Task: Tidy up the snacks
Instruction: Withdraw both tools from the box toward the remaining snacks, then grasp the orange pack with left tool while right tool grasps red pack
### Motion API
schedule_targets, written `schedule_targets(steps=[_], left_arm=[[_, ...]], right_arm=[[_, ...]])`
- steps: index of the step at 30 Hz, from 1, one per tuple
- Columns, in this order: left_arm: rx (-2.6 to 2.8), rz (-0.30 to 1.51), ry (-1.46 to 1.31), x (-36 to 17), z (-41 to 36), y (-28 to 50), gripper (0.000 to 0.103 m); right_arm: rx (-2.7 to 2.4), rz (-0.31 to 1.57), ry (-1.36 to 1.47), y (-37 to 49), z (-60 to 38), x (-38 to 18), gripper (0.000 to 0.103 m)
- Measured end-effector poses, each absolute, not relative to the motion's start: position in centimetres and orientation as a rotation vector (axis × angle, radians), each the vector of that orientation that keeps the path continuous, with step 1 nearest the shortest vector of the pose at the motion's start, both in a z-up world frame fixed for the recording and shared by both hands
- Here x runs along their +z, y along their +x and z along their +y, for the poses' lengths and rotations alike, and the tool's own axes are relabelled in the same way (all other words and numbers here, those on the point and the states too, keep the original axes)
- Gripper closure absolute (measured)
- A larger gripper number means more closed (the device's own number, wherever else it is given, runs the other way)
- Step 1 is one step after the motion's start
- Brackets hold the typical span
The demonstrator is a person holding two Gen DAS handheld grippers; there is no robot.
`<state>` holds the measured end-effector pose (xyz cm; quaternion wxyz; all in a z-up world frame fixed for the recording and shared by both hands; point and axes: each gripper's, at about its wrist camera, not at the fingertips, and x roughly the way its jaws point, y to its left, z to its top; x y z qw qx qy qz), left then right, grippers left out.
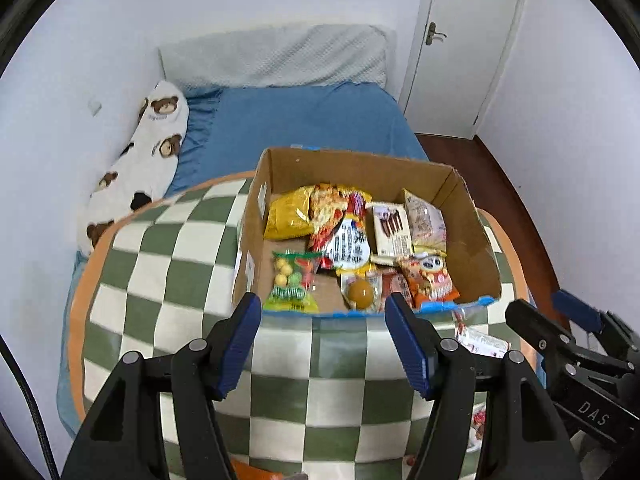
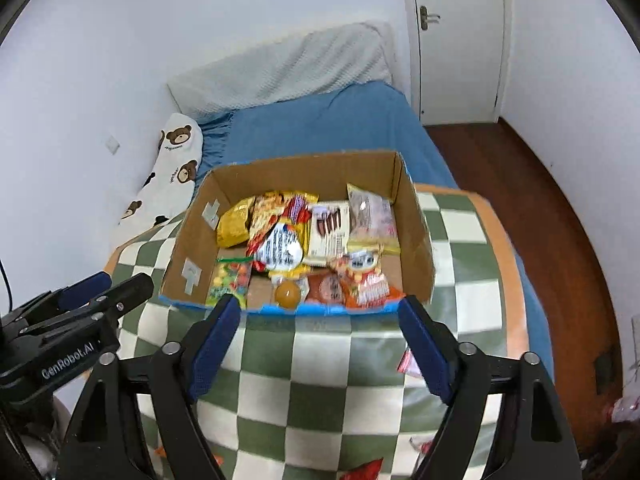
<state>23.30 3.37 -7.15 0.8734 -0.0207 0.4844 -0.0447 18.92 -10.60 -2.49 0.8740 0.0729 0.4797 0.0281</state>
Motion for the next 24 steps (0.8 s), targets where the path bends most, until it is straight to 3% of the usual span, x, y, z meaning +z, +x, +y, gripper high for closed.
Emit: schedule_targets(steps=[5,12,18,24], left_arm=[[-0.063,1.111,-0.105,-10.0,5.6,20.7,0.040],[0.056,1.410,-0.203,-20.3,10.9,15.9,0.041],[0.133,1.695,-0.483,-29.3,15.7,10.6,0.041],[0.200,1.799,-0.759,-34.2,17.7,8.1,0.041]], right_arm=[[0.055,1.132,0.249,15.8,-12.4,-6.4,0.017],[-0.023,1.396,0.407,10.8,-15.7,-16.8,0.017],[-0.063,1.563,0.546,7.8,-17.2,-24.5,0.017],[-0.065,1.622,0.565,6.6,-16.3,-27.5,0.017]])
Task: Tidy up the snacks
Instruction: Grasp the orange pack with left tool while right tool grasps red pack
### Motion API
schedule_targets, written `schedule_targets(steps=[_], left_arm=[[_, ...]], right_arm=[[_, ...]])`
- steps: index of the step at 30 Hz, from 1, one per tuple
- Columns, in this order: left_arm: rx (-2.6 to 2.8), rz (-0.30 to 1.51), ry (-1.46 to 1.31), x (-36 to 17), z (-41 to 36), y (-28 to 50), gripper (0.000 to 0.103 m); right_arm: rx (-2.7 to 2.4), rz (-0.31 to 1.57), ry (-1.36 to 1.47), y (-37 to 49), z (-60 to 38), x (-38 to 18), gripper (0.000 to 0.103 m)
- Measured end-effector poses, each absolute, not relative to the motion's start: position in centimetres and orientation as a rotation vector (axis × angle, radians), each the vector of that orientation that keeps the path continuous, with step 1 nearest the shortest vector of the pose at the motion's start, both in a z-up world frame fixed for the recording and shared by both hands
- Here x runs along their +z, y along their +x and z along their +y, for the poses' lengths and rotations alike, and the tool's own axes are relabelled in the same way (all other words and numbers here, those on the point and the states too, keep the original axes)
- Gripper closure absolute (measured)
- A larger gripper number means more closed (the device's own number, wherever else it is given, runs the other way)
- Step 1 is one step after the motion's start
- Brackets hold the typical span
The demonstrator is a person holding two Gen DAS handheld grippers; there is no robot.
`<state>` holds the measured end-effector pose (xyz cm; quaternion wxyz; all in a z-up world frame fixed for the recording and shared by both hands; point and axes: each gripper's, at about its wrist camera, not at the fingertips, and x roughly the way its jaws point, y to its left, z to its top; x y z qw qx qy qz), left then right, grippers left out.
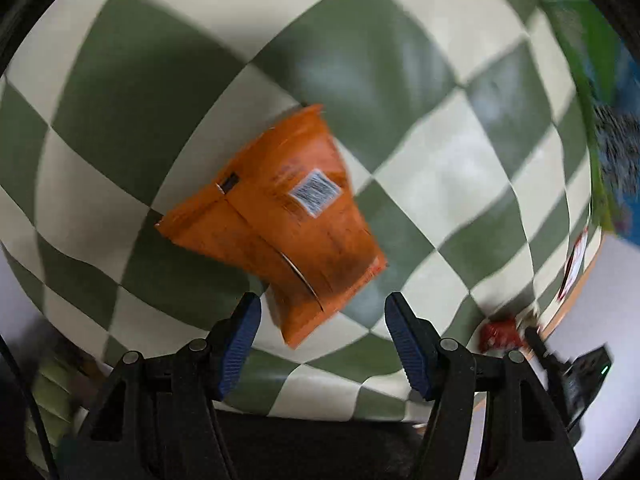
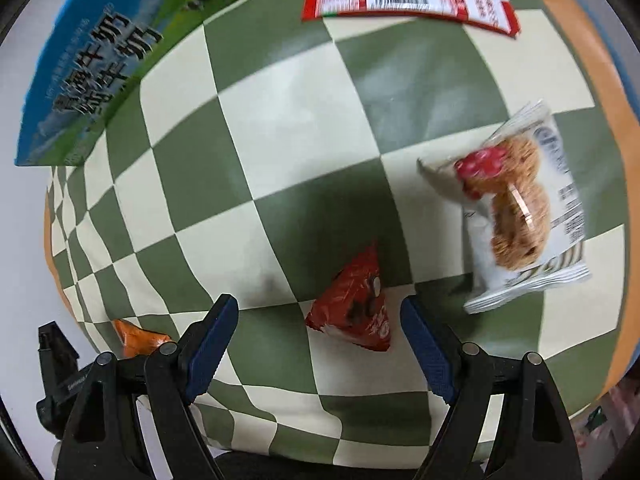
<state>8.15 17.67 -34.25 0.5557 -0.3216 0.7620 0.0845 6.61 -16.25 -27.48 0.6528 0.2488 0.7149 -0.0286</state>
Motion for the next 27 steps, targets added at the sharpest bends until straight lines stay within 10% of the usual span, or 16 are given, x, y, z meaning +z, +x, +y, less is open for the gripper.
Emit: schedule_targets(steps=[10,20,27], left_arm=[[0.172,1.686,-0.583,-33.8,13.9,13.0,0.041],[0.135,1.659,-0.298,-34.0,8.0,16.6,0.041],[0.027,1.582,-0.080,-33.3,2.8,17.7,0.041]], right_arm=[[-0.074,1.626,0.559,6.7,-15.6,-28.8,0.019],[-0.076,1.617,0.499,5.7,-14.5,-29.6,0.058],[-0.012,1.595,0.403,5.7,-12.1,-29.1,0.061]])
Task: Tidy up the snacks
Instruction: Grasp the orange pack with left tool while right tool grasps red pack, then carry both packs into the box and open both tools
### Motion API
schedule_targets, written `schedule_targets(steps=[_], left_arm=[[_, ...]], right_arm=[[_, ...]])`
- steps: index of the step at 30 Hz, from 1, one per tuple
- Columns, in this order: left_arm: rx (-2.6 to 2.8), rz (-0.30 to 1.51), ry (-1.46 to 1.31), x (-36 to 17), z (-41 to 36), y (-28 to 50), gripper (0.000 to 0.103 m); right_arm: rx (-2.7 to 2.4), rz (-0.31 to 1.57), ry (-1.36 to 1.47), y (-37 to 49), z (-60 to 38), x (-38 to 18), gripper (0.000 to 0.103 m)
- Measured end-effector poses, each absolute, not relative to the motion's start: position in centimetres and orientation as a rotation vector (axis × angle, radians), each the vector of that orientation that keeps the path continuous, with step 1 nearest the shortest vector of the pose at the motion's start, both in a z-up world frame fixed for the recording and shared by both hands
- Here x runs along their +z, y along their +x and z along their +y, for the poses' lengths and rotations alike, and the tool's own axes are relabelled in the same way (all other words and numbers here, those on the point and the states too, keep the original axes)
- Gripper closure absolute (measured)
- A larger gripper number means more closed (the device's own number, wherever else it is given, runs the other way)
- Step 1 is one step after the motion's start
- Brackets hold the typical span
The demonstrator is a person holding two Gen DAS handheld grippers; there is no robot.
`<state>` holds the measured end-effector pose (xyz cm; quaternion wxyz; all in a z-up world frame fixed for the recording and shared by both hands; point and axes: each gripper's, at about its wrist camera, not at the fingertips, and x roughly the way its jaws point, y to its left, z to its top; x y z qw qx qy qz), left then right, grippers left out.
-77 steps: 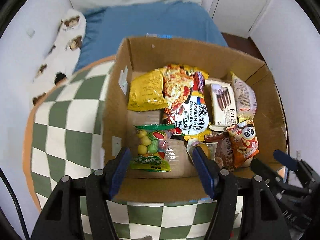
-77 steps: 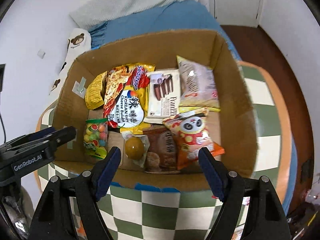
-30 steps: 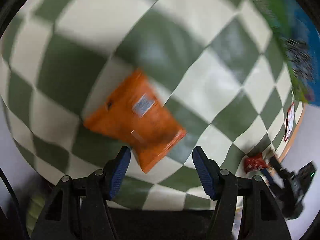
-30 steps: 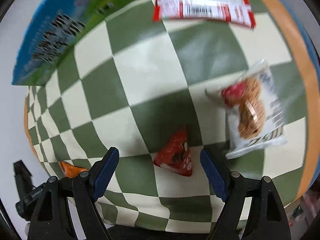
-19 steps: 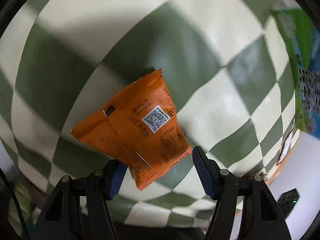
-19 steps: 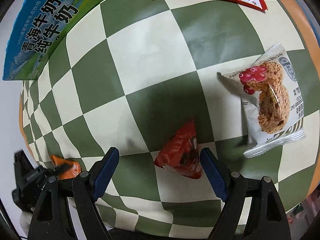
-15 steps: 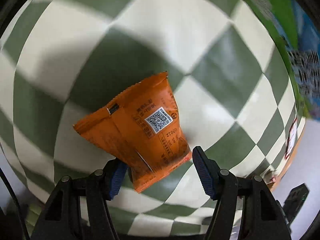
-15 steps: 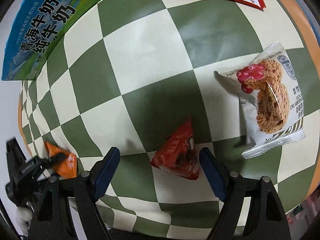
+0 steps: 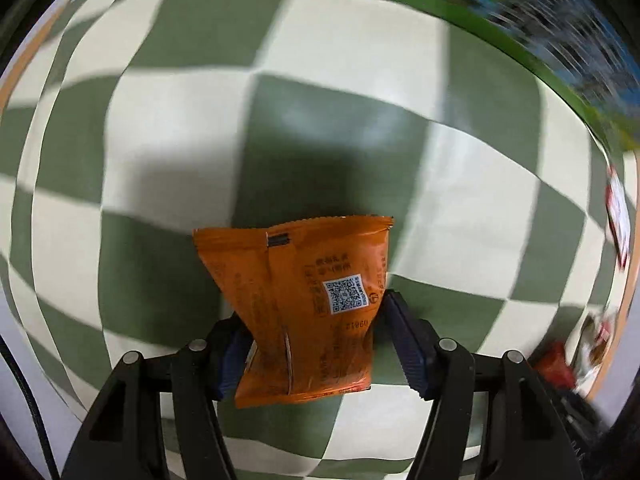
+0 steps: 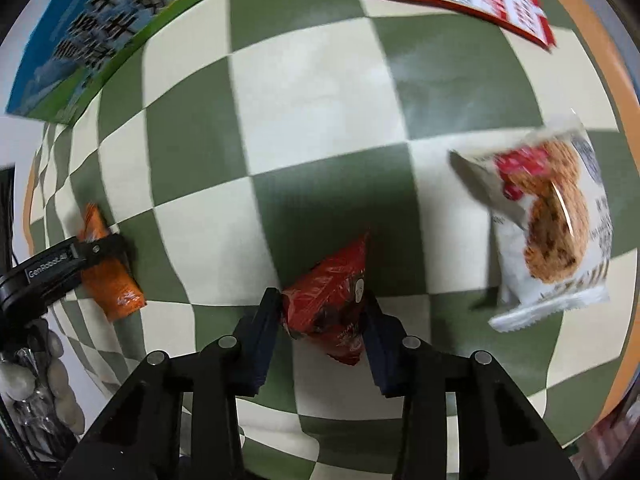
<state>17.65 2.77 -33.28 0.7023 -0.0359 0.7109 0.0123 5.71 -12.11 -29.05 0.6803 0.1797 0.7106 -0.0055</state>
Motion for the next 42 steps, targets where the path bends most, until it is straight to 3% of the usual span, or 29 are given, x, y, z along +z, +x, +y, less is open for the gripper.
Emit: schedule_targets(steps=[4,7,10,11,12,13,15,21,30,35,42], left_arm=[[-0.009,1.609,-0.067,-33.6,1.7,17.1,0.041],[-0.018,1.641,-0.103,-34.2,2.4,16.8,0.039],[-0.013,1.641,-0.082,-34.3,2.5,16.4,0.038],[-0.008,1.634,-0.081,-34.3,2.3,16.3,0.038],[-0.004,1.624,-0.088,-34.2,2.3,16.2,0.045],[-0.003,1.614,-0.094,-34.0,2.3,16.1,0.049],[-0.008,1.598,-0.091,-33.6,1.8,16.0,0.055],[-0.052,1.547,-0.067,-31.0,1.5,15.4,0.058],[-0.228,1.372,-0.111,-20.8,-0.9,18.0,0.058],[-0.287,1.275,-0.121,-13.8,-0.1,24.5,0.058],[-0.261,1.250,-0.108,-11.8,-1.3,30.9,0.057]], right_arm=[[0.007,1.616,0.437,6.0,-11.7,-29.0,0.059],[-0.001,1.617,0.457,6.5,-11.9,-29.8,0.049],[-0.004,1.620,0.467,6.6,-12.4,-30.1,0.049],[-0.001,1.619,0.464,6.6,-12.9,-30.1,0.050],[0.003,1.614,0.460,6.7,-12.8,-30.1,0.054],[0.007,1.609,0.446,6.8,-12.6,-30.0,0.063],[0.010,1.601,0.427,6.9,-12.2,-29.9,0.064],[0.044,1.548,0.404,7.5,-12.0,-28.2,0.066],[0.142,1.372,0.437,11.2,-12.9,-20.1,0.067],[0.177,1.230,0.435,15.1,-13.4,-13.8,0.067],[0.142,1.107,0.365,22.1,-14.6,-8.8,0.067]])
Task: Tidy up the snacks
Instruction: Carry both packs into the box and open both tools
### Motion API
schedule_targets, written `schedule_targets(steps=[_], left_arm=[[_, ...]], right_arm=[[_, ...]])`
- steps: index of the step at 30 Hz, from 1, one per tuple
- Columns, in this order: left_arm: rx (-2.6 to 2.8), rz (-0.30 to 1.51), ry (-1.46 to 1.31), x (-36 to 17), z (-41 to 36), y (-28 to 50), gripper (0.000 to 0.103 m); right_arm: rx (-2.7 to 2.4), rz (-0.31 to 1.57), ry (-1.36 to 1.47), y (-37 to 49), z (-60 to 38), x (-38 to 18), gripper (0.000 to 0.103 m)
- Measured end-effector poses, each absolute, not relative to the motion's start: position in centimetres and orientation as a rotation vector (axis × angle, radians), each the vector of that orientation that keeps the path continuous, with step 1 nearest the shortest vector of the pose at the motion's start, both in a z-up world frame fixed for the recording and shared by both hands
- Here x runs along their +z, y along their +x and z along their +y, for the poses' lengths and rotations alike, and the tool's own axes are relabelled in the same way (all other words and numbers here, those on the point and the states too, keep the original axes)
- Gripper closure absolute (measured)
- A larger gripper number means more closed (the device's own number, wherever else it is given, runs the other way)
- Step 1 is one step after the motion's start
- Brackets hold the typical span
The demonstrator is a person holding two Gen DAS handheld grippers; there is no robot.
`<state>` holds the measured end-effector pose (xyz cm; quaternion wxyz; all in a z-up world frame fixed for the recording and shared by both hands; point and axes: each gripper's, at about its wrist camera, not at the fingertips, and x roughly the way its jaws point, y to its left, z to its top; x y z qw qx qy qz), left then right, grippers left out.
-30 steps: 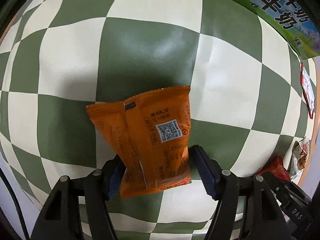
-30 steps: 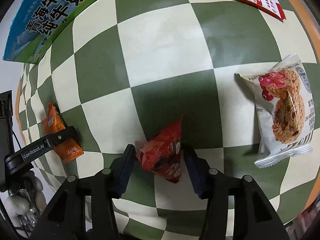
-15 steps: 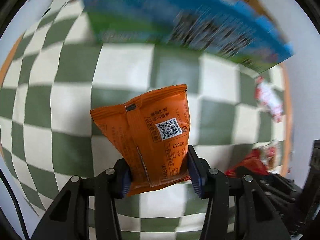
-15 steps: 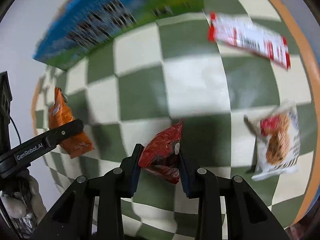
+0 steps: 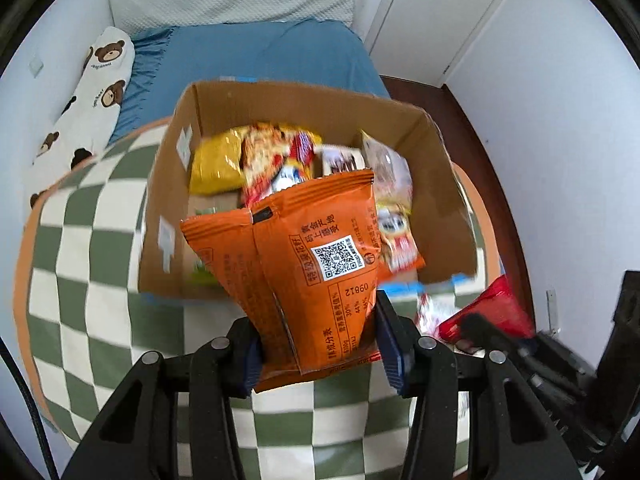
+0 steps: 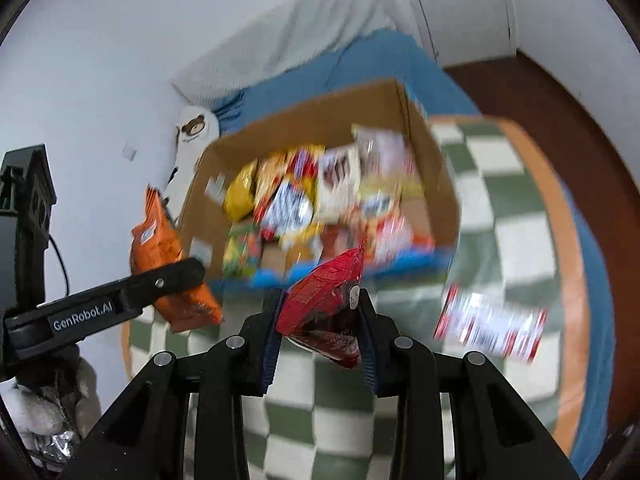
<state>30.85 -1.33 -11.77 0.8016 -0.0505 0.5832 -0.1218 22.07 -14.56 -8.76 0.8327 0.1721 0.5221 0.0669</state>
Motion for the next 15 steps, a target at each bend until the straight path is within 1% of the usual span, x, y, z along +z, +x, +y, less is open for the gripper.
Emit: schedule_targets(steps=[4,7,8,10,11,12,13,14,15], left_arm=[[-0.232,1.291,-0.096,-12.4,-0.9,34.3,0.057],[-0.201,1.340,-0.056,-14.6,-1.2,36.8,0.057],[-0.192,1.356,-0.056,-15.3,-1.2,37.4,0.055],[-0.164,1.374,-0.049,-16.6,-1.0,38.6,0.055],[-0.151,1.390,-0.036,-17.5,-1.0,39.2,0.053],[-0.148,1.408,-0.031,-18.1,-0.9,39.7,0.040],[-0.155,1.426,-0.034,-18.8,-0.9,40.1,0.030],[-0.155,1.440,-0.038,-19.5,-0.8,40.6,0.018],[-0.153,1.443,-0.035,-19.9,-0.8,40.9,0.017]], right_arm=[[0.087,1.107,0.287,26.8,-14.9,-8.8,0.067],[0.043,1.134,0.240,29.6,-15.2,-10.1,0.067],[0.028,1.144,0.232,30.4,-15.4,-10.7,0.067],[0.004,1.190,0.237,32.0,-15.9,-12.0,0.065],[-0.009,1.210,0.239,32.4,-16.1,-12.4,0.058],[-0.030,1.240,0.222,33.0,-16.2,-13.1,0.048],[-0.043,1.263,0.203,33.4,-16.2,-13.8,0.021],[-0.041,1.275,0.203,33.5,-16.1,-14.4,0.011],[-0.035,1.279,0.208,33.4,-16.1,-14.8,0.011]])
